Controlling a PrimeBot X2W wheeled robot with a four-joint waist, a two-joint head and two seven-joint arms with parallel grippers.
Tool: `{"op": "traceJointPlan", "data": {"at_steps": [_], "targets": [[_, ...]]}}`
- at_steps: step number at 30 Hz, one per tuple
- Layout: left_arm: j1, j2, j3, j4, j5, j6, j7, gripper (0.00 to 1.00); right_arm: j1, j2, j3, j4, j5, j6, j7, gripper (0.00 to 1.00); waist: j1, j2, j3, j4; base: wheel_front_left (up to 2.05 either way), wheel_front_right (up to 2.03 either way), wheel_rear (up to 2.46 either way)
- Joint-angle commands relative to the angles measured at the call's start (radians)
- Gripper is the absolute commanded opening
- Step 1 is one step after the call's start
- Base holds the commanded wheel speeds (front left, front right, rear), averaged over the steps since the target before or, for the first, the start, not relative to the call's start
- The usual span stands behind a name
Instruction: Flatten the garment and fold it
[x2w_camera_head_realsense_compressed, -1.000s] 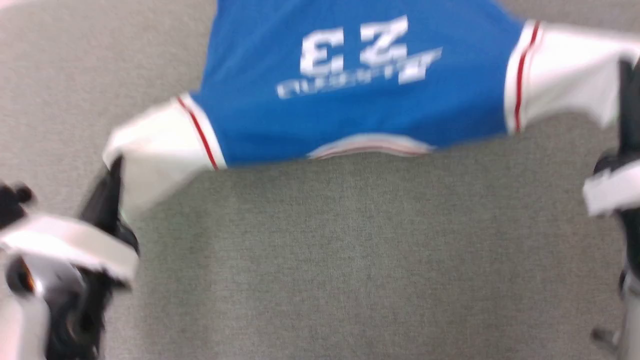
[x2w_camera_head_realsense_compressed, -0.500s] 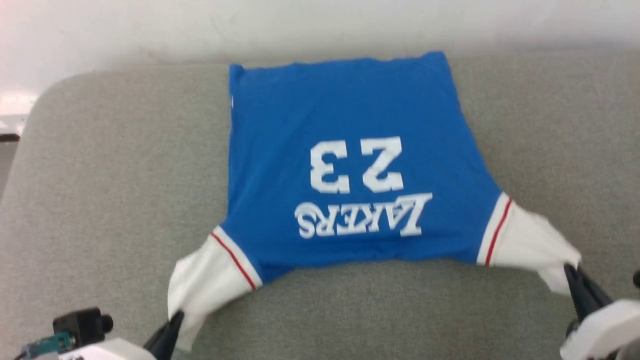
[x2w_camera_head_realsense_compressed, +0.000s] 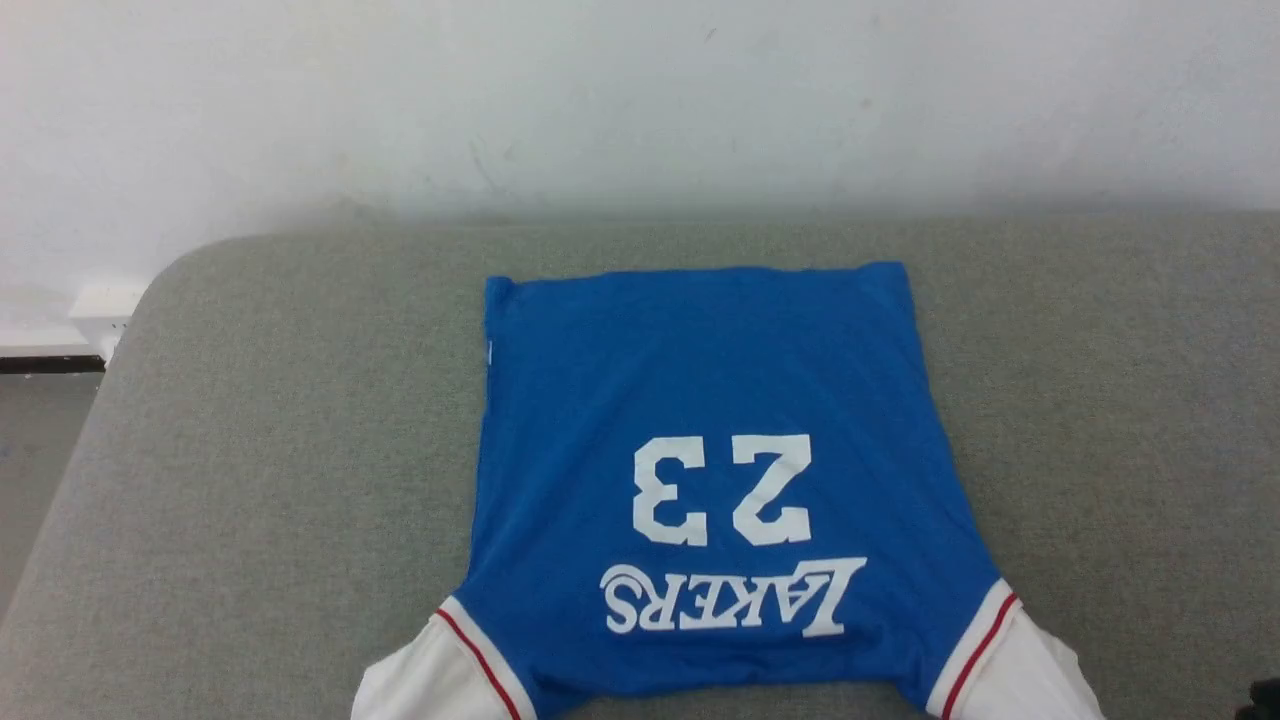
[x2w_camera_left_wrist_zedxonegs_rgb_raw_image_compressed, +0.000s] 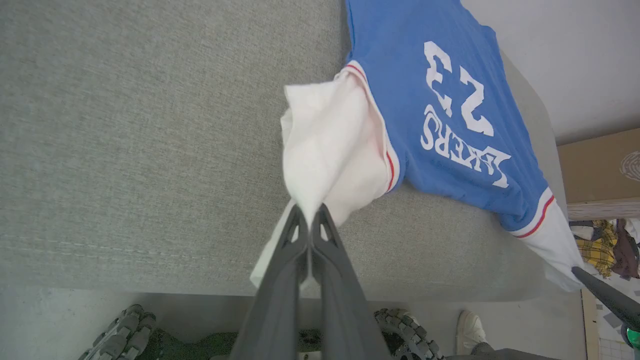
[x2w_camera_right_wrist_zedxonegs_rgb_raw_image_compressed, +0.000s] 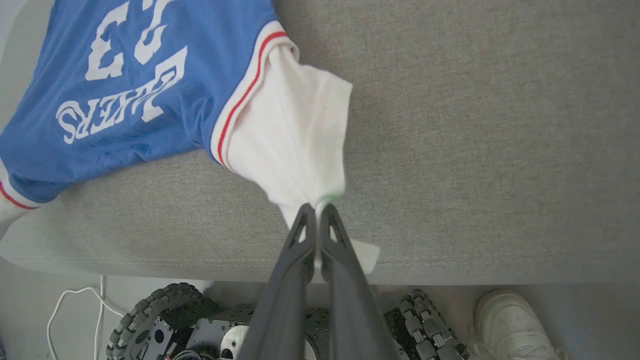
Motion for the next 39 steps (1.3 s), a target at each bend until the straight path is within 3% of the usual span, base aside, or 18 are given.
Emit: {"op": "traceJointPlan", "data": {"at_steps": [1, 8, 15, 22, 33, 35, 37, 39], "targets": [[0.03, 0.002, 0.002, -0.023, -0.011, 0.01, 0.005, 0.0, 0.04, -0.006, -0.007, -0.033, 0.03, -0.001, 0.045, 0.0, 0.0001, 0.0, -0.014, -0.004, 0.0, 0.0, 0.0], [0.084, -0.002, 0.019, -0.077, -0.037, 0.011, 0.002, 0.0, 0.1, 0.001, -0.066, -0.097, 0.053, -0.001, 0.108, 0.0, 0.0001, 0.0, -0.015, -0.008, 0.0, 0.0, 0.0], [0.054, -0.011, 0.033, -0.107, -0.005, 0.007, -0.05, 0.0, 0.041, -0.058, -0.073, -0.073, -0.091, -0.001, -0.041, 0.0, 0.0001, 0.0, 0.003, -0.009, 0.0, 0.0, 0.0], [-0.039, -0.023, -0.008, -0.106, 0.033, -0.015, -0.075, 0.0, -0.084, -0.125, 0.063, 0.113, -0.198, -0.001, -0.165, 0.0, 0.0001, 0.0, 0.052, -0.008, 0.0, 0.0, 0.0], [-0.184, -0.022, -0.066, -0.069, 0.063, -0.045, -0.06, 0.0, -0.276, -0.141, 0.201, 0.477, -0.249, -0.001, -0.271, 0.01, 0.0001, 0.0, 0.113, 0.029, 0.0, 0.0, 0.0], [-0.186, -0.021, -0.067, -0.067, 0.063, -0.046, -0.06, 0.0, -0.285, -0.14, 0.198, 0.485, -0.239, -0.001, -0.27, 0.36, 0.0001, 0.0, 0.113, 0.031, 0.0, 0.0, 0.0], [-0.18, -0.02, -0.066, -0.068, 0.061, -0.048, -0.062, 0.0, -0.281, -0.139, 0.179, 0.453, -0.213, -0.001, -0.246, 1.0, 0.0001, 0.0, 0.114, 0.032, 0.0, 0.0, 0.0], [-0.172, -0.018, -0.061, -0.072, 0.059, -0.048, -0.066, 0.0, -0.27, -0.141, 0.151, 0.378, -0.176, -0.001, -0.203, 1.0, 0.0001, 0.0, 0.117, 0.031, 0.0, 0.0, 0.0]]}}
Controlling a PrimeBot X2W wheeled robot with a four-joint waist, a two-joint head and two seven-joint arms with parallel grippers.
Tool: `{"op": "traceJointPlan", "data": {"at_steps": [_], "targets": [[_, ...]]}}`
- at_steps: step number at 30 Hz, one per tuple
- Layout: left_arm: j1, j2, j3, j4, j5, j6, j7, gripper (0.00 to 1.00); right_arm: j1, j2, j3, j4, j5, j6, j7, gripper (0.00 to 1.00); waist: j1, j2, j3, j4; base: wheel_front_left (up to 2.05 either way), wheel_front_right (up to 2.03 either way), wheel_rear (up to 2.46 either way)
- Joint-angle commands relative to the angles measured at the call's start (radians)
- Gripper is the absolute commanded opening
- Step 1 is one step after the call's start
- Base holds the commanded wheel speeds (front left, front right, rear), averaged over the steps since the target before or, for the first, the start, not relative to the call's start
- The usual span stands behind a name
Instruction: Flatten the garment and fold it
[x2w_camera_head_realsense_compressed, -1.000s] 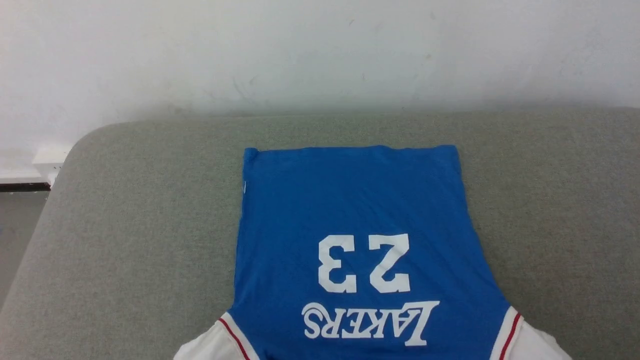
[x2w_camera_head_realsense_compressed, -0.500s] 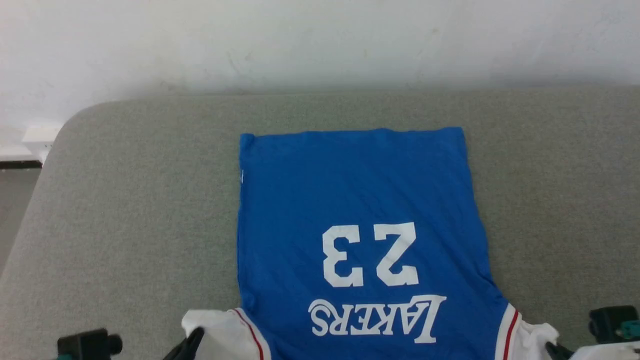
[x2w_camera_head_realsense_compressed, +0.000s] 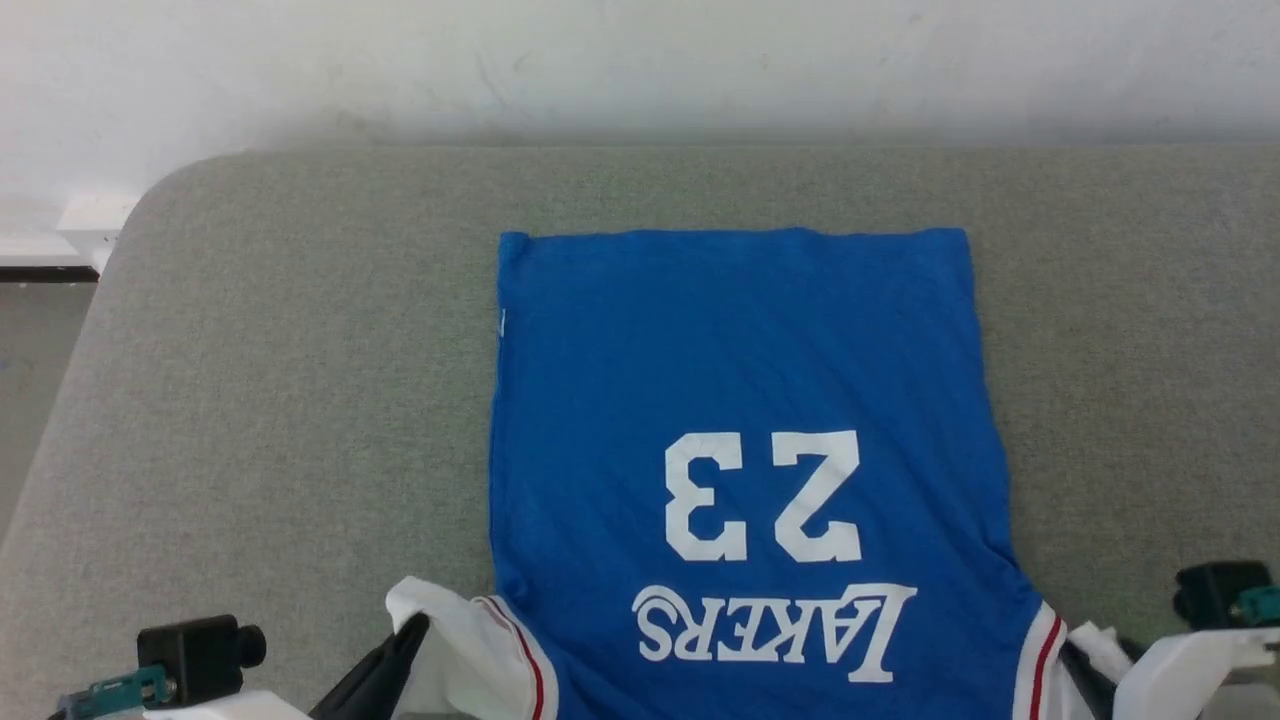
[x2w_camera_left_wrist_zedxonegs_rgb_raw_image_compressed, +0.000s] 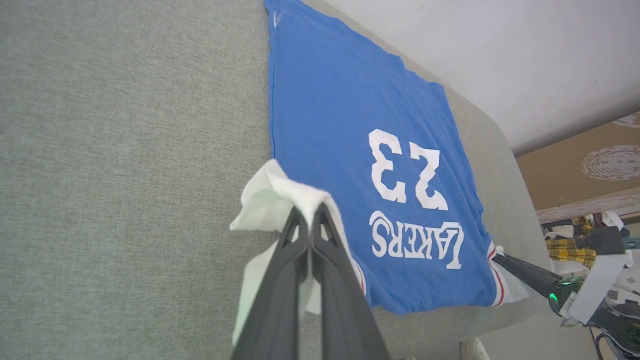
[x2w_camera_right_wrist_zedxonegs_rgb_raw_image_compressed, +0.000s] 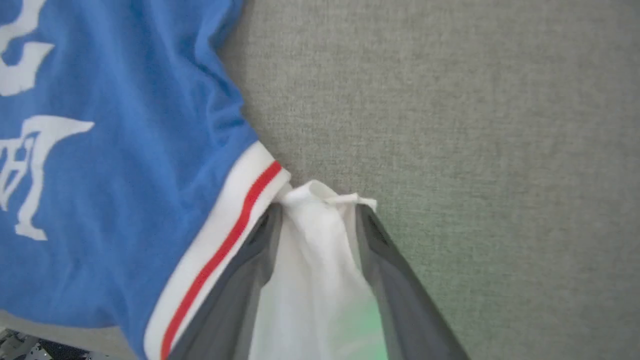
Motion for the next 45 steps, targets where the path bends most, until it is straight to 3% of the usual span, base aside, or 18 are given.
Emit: {"op": "traceJointPlan", "data": {"at_steps": [1, 7, 13, 17, 28, 36, 45], "targets": [[0.004, 0.002, 0.006, -0.005, 0.002, -0.009, -0.006, 0.0, -0.002, -0.001, -0.015, -0.061, 0.033, -0.002, 0.043, 1.0, -0.0001, -0.0001, 0.005, -0.002, 0.0, 0.0, 0.0], [0.011, 0.003, 0.017, -0.023, 0.007, -0.014, -0.029, 0.0, -0.035, -0.067, -0.143, -0.373, 0.07, -0.002, 0.146, 1.0, -0.0001, -0.0001, 0.031, -0.003, 0.0, 0.0, 0.0], [-0.014, 0.005, 0.008, -0.03, 0.012, -0.031, -0.037, 0.0, -0.262, -0.103, -0.155, -0.459, 0.002, -0.002, 0.163, 1.0, -0.0001, -0.0001, 0.077, 0.018, 0.0, 0.0, 0.0], [-0.037, 0.007, -0.002, -0.029, 0.011, -0.042, -0.033, 0.0, -0.462, -0.079, -0.114, -0.389, -0.02, -0.002, 0.216, 1.0, -0.0001, -0.0001, 0.12, 0.04, 0.0, 0.0, 0.0], [-0.109, 0.007, -0.021, -0.008, 0.007, -0.081, -0.04, 0.0, -0.868, -0.118, -0.041, -0.023, -0.129, -0.002, 0.307, 1.0, -0.0001, -0.0001, 0.28, 0.099, 0.0, 0.0, 0.0], [-0.187, -0.001, -0.052, 0.029, 0.004, -0.122, -0.041, 0.0, -0.978, -0.123, -0.033, 0.124, -0.167, -0.002, 0.373, 1.0, -0.0001, -0.0001, 0.392, 0.139, 0.0, 0.0, 0.0], [-0.246, -0.019, -0.079, 0.089, -0.001, -0.156, -0.055, 0.0, -0.987, -0.1, -0.063, 0.191, -0.185, -0.002, 0.392, 1.0, -0.0001, -0.0001, 0.445, 0.173, 0.0, 0.0, 0.0]]}}
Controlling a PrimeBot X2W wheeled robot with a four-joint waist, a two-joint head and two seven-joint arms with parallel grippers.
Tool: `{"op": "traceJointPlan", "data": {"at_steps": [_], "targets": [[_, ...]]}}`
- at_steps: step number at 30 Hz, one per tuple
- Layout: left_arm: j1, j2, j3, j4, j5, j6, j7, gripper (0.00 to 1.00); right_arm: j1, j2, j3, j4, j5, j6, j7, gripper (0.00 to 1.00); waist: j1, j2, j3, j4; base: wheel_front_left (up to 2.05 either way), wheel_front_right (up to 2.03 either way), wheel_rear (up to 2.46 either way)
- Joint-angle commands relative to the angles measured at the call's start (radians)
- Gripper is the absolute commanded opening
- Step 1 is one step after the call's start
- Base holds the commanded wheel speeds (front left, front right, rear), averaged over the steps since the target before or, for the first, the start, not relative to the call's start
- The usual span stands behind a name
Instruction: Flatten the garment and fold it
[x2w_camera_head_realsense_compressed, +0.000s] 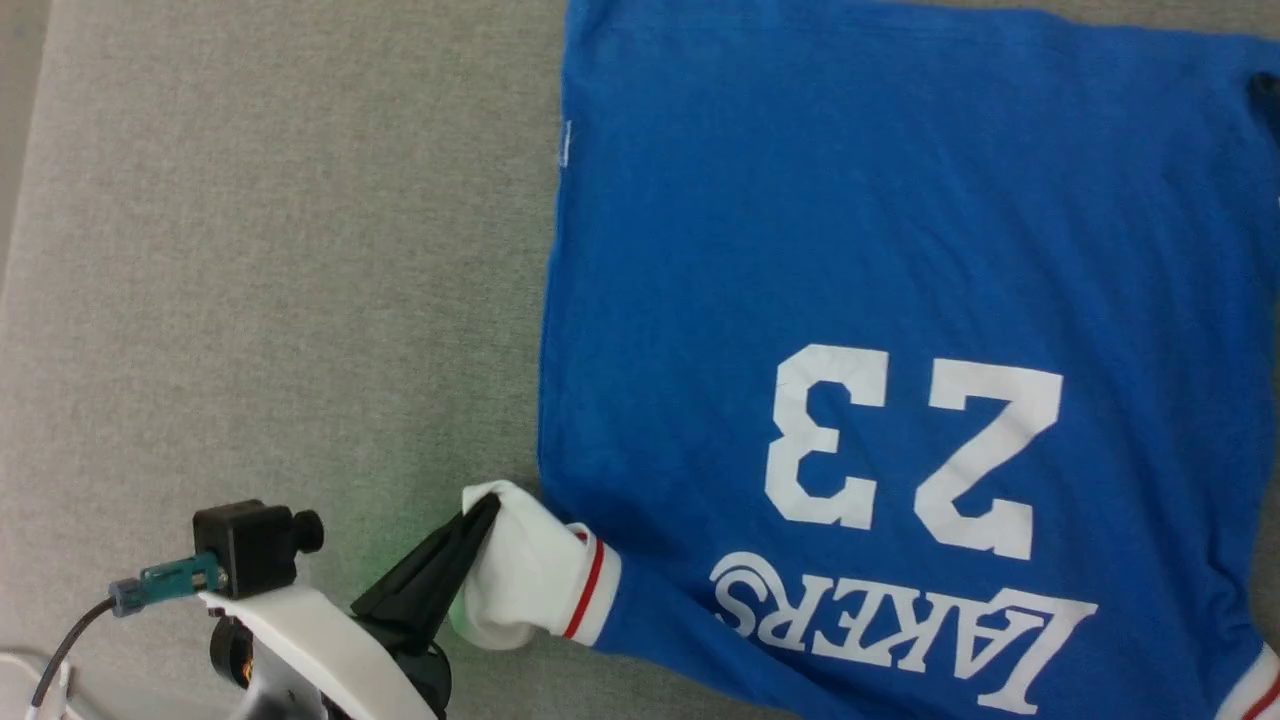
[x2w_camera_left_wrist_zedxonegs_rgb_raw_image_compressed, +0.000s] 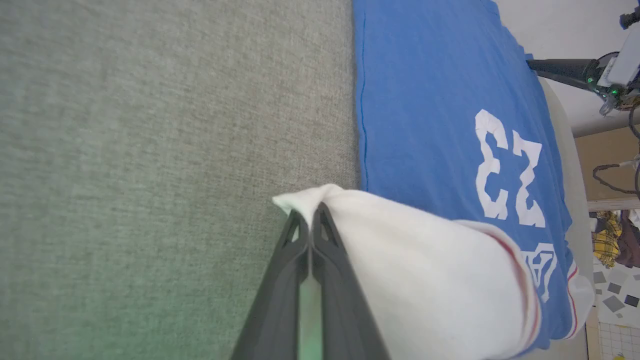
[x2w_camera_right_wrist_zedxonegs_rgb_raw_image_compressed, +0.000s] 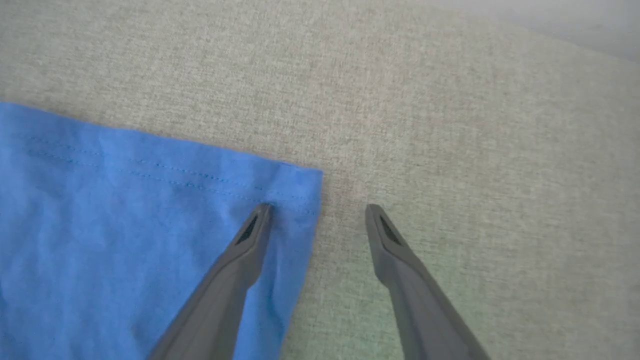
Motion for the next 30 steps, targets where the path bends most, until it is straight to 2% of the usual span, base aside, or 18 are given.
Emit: {"op": "traceJointPlan", "data": {"at_steps": [1, 5, 6, 8, 12, 18, 26, 30], "targets": [[-0.026, -0.006, -0.008, 0.013, -0.003, -0.01, -0.005, 0.0, 0.003, 0.007, -0.014, 0.013, -0.006, -0.001, 0.014, 1.0, -0.0002, 0.0, 0.027, 0.034, 0.0, 0.0, 0.0], [-0.039, -0.01, -0.014, 0.026, -0.006, -0.014, -0.005, 0.0, 0.015, 0.023, -0.04, 0.027, -0.017, -0.001, 0.03, 1.0, -0.0002, 0.0, 0.033, 0.043, 0.0, 0.0, 0.0], [-0.041, -0.011, -0.015, 0.029, -0.007, -0.015, -0.005, 0.0, 0.019, 0.027, -0.047, 0.031, -0.025, -0.001, 0.037, 0.87, -0.0002, 0.0, 0.035, 0.046, 0.0, 0.0, 0.0], [-0.044, -0.012, -0.016, 0.036, -0.008, -0.016, -0.007, 0.0, 0.024, 0.041, -0.065, 0.037, -0.038, -0.001, 0.056, 0.0, -0.0002, 0.0, 0.039, 0.047, 0.0, 0.0, 0.0], [-0.046, -0.012, -0.013, 0.045, -0.01, -0.014, -0.01, 0.0, 0.021, 0.063, -0.08, 0.023, -0.053, -0.001, 0.082, 0.0, -0.0002, 0.0, 0.034, 0.04, 0.0, 0.0, 0.0], [-0.045, -0.015, -0.003, 0.05, -0.003, -0.009, -0.031, 0.0, 0.013, 0.053, -0.05, 0.0, -0.046, -0.001, 0.045, 0.0, -0.0002, 0.0, -0.019, 0.008, 0.0, 0.0, 0.0], [0.001, -0.011, 0.015, 0.045, 0.016, 0.028, -0.049, 0.0, 0.052, -0.006, 0.022, -0.054, 0.029, -0.001, -0.033, 0.0, -0.0002, 0.0, -0.146, -0.082, 0.0, 0.0, 0.0], [0.038, -0.007, 0.024, 0.032, 0.018, 0.05, -0.048, 0.0, 0.14, -0.039, 0.001, -0.141, 0.085, -0.001, -0.051, 0.0, -0.0002, 0.0, -0.211, -0.128, 0.0, 0.0, 0.0]]}}
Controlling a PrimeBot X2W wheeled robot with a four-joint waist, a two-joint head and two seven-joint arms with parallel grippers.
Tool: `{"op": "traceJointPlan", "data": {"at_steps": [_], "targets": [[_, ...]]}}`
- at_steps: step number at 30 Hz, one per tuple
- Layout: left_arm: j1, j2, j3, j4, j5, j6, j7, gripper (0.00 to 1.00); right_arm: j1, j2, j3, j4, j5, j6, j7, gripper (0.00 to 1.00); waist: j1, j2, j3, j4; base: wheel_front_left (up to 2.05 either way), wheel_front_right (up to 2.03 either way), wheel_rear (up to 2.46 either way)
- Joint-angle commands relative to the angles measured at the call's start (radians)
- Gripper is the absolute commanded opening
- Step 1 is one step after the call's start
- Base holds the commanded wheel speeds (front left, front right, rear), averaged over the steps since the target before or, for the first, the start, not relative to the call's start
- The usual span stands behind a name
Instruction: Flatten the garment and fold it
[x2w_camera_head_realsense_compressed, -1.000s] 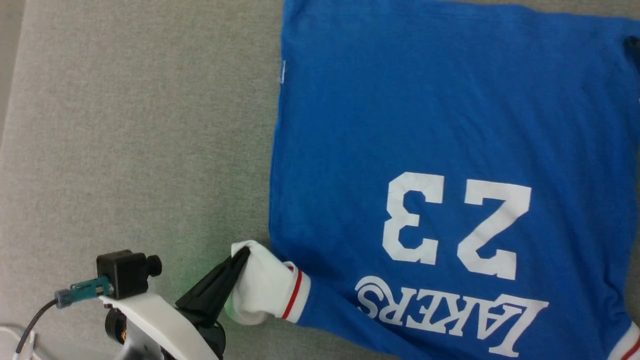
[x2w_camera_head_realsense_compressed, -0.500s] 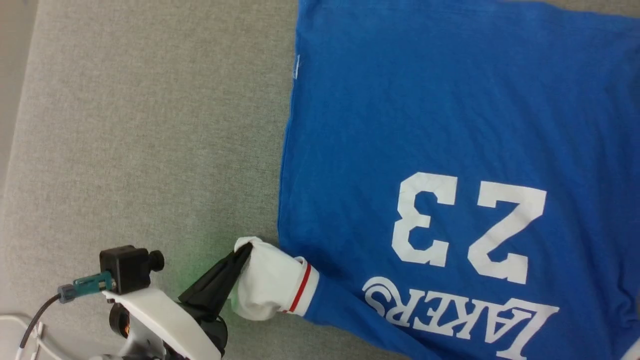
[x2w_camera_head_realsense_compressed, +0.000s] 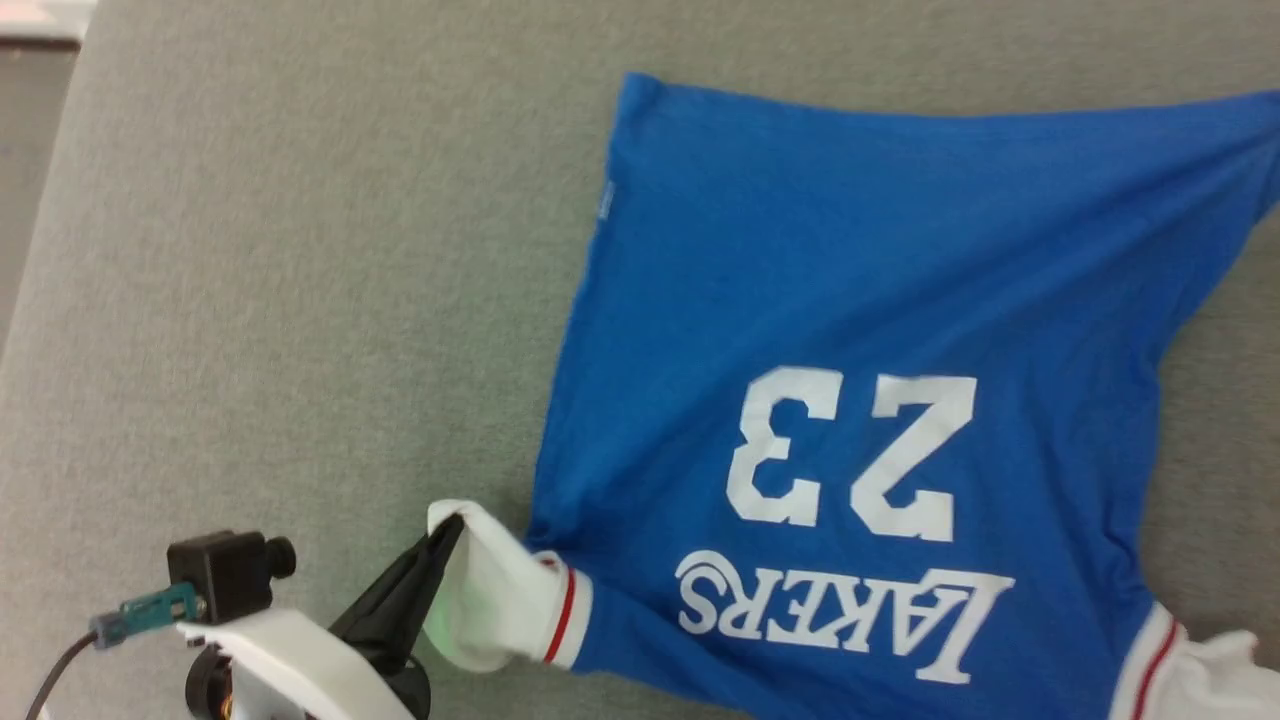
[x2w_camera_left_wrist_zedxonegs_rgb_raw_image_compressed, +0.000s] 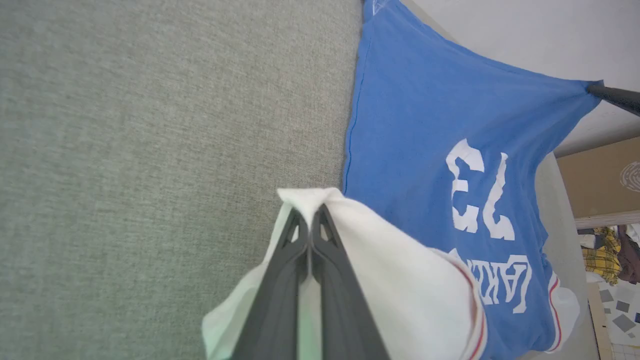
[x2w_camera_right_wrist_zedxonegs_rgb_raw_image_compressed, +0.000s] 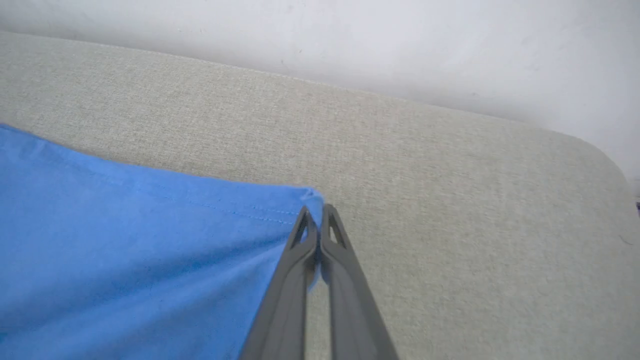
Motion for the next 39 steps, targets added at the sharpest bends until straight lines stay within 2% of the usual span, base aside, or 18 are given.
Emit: {"op": "traceJointPlan", "data": {"at_steps": [1, 4, 9, 16, 21, 25, 28, 33, 38, 39], "targets": [[0.018, 0.004, 0.006, -0.009, 0.008, 0.009, -0.003, 0.0, 0.049, -0.013, -0.021, -0.041, 0.02, -0.001, -0.01, 0.0, 0.0, 0.0, -0.1, -0.087, 0.0, 0.0, 0.0], [0.047, 0.008, 0.01, -0.023, 0.008, 0.025, 0.002, 0.0, 0.154, -0.019, -0.071, -0.142, 0.054, -0.001, -0.009, 0.0, 0.0, 0.0, -0.139, -0.116, 0.0, 0.0, 0.0], [0.094, 0.014, 0.017, -0.047, 0.007, 0.049, 0.01, 0.0, 0.369, 0.031, -0.198, -0.306, 0.116, -0.001, 0.009, 0.0, 0.0, 0.0, -0.192, -0.156, 0.0, 0.0, 0.0], [0.144, 0.022, 0.021, -0.081, 0.005, 0.07, 0.02, 0.0, 0.669, 0.157, -0.376, -0.458, 0.177, -0.001, 0.01, 0.0, 0.0, 0.0, -0.226, -0.186, 0.0, 0.0, 0.0], [0.163, 0.032, 0.023, -0.099, 0.006, 0.081, 0.03, 0.0, 0.816, 0.238, -0.424, -0.494, 0.178, -0.001, -0.019, 0.0, 0.0, 0.0, -0.241, -0.197, 0.0, 0.0, 0.0], [0.169, 0.035, 0.018, -0.108, 0.009, 0.09, 0.04, 0.0, 0.911, 0.261, -0.381, -0.439, 0.103, -0.001, -0.114, 0.0, 0.0, 0.0, -0.257, -0.198, 0.0, 0.0, 0.0], [0.173, 0.035, 0.008, -0.111, 0.012, 0.094, 0.047, 0.0, 0.938, 0.277, -0.318, -0.326, 0.058, -0.001, -0.227, 0.0, 0.0, 0.0, -0.271, -0.199, 0.0, 0.0, 0.0], [0.166, 0.031, -0.01, -0.115, 0.014, 0.1, 0.062, 0.0, 0.903, 0.291, -0.243, -0.118, -0.001, -0.001, -0.398, 0.0, 0.0, 0.0, -0.289, -0.197, 0.0, 0.0, 0.0], [0.151, 0.028, -0.027, -0.11, 0.022, 0.104, 0.072, 0.0, 0.851, 0.296, -0.206, 0.064, -0.036, -0.001, -0.495, 0.0, 0.0, 0.0, -0.302, -0.197, 0.0, 0.0, 0.0], [0.148, 0.026, -0.031, -0.109, 0.023, 0.104, 0.073, 0.0, 0.842, 0.295, -0.203, 0.087, -0.041, -0.001, -0.511, 0.06, 0.0, 0.0, -0.304, -0.196, 0.0, 0.0, 0.0]]}}
